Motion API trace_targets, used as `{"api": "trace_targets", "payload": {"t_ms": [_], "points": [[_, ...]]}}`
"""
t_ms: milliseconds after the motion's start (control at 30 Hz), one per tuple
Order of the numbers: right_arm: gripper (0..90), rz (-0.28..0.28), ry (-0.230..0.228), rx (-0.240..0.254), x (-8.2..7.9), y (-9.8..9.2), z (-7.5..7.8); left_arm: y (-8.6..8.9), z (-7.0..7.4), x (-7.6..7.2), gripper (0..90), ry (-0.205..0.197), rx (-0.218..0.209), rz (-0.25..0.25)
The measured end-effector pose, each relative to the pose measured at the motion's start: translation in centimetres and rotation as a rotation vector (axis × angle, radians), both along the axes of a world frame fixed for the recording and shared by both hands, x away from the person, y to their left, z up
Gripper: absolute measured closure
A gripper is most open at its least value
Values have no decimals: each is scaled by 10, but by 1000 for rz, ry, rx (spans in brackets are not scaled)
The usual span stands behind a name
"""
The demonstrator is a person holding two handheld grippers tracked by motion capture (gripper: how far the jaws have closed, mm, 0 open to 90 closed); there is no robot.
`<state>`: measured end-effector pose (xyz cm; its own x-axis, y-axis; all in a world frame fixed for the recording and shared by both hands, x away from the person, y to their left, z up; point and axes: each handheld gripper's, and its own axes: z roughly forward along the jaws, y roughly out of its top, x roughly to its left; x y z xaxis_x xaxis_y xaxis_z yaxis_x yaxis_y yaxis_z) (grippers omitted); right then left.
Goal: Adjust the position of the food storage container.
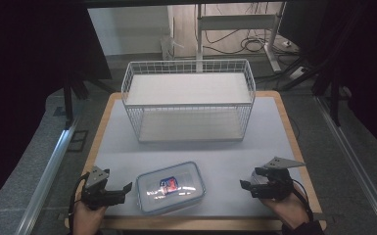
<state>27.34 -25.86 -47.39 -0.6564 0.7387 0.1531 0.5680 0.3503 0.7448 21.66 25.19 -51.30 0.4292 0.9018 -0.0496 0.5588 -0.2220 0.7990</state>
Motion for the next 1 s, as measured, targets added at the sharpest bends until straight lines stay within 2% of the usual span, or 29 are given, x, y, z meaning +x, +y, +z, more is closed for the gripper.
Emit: {"api": "trace_targets", "payload": {"t_ms": [300, 400, 600, 833, 933, 1000], "points": [[776, 44, -14, -54, -10, 3, 4, -2, -1, -1, 45, -9, 8, -22], [888, 40, -21, -90, -17, 3, 4, -2, -1, -2, 47, -15, -1, -24], [900, 24, -18, -144, -33, -3, 1, -2, -2, -1, 49, -1, 0, -39], [900, -14, 23, -185, -50, -22, -6, -5, -4, -1, 51, 7, 16, -53], [900, -6, 41, -145, -49, -28, -8, -6, -5, 0, 53, 14, 22, -59], [900, -12, 28, -159, -47, -28, -7, -6, -5, 0, 53, 15, 23, -60]]}}
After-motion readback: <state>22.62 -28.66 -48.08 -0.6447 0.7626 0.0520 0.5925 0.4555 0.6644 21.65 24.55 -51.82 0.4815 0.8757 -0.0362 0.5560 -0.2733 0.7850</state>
